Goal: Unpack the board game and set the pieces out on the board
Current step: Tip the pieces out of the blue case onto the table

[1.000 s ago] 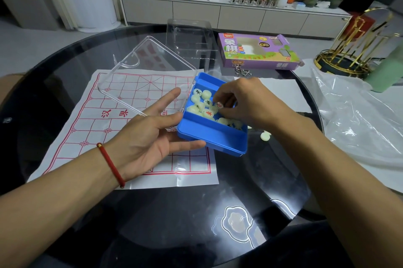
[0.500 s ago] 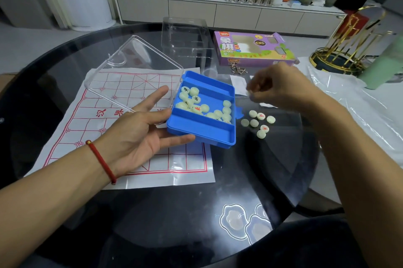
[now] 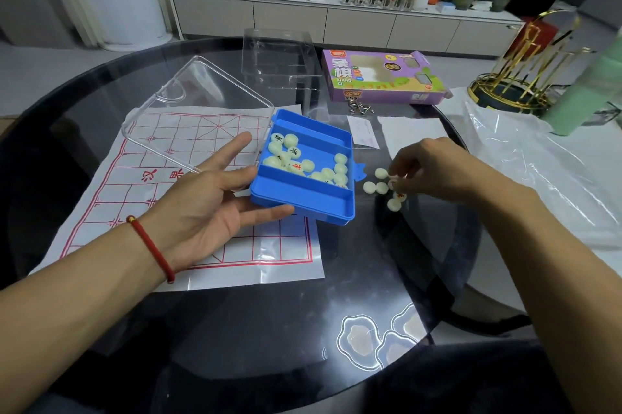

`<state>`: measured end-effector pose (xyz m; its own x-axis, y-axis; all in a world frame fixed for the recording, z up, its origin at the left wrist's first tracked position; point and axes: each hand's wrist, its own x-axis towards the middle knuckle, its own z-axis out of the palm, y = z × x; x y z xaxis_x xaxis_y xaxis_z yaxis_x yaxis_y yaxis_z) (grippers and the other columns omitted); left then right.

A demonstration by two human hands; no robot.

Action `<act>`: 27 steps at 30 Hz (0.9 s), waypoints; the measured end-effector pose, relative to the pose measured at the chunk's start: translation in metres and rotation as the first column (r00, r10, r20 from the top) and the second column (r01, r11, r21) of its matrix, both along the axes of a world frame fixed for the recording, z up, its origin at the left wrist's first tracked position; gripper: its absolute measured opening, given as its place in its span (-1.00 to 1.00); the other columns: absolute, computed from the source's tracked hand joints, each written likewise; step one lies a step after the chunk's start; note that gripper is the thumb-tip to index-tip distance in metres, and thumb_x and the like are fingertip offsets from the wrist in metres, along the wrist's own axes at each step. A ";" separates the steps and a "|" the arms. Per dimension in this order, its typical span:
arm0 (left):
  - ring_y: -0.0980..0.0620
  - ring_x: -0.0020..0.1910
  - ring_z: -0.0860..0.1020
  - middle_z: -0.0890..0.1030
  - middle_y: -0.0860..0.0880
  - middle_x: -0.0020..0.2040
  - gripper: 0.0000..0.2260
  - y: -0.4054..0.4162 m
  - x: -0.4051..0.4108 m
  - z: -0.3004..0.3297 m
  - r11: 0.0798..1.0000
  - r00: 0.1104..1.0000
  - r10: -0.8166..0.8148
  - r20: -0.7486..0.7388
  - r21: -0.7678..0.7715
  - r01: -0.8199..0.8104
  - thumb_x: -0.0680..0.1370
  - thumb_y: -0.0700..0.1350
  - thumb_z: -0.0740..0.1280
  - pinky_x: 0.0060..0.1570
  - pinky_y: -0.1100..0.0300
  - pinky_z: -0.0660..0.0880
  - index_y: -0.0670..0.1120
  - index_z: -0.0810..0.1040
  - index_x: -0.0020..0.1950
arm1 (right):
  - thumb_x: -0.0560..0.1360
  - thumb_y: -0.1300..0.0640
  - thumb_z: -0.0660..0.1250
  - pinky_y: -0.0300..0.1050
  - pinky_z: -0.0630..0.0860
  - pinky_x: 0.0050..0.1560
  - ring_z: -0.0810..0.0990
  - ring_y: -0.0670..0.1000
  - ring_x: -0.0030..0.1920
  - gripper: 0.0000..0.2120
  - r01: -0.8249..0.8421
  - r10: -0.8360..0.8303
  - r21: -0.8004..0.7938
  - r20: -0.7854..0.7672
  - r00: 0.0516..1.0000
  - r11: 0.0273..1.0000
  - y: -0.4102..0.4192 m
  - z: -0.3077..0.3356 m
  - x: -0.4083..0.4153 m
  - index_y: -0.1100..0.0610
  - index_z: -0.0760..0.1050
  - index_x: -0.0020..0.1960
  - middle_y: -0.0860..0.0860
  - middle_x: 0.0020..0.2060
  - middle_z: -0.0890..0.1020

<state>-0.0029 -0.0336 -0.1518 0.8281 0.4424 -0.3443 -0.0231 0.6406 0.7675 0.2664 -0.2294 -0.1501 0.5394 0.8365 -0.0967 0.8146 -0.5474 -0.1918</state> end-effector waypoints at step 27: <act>-0.36 0.08 0.65 0.66 -0.23 0.19 -0.48 -0.012 -0.001 -0.002 0.991 0.991 -0.134 0.017 0.029 0.134 0.61 -0.33 0.21 -0.11 -0.24 0.63 0.10 0.38 0.50 | 0.55 0.05 0.43 -0.21 0.40 -0.13 0.57 -0.03 -0.08 -0.77 -0.357 0.343 0.195 0.105 0.934 0.913 0.075 0.020 -0.085 0.07 0.65 0.19 0.02 0.01 0.66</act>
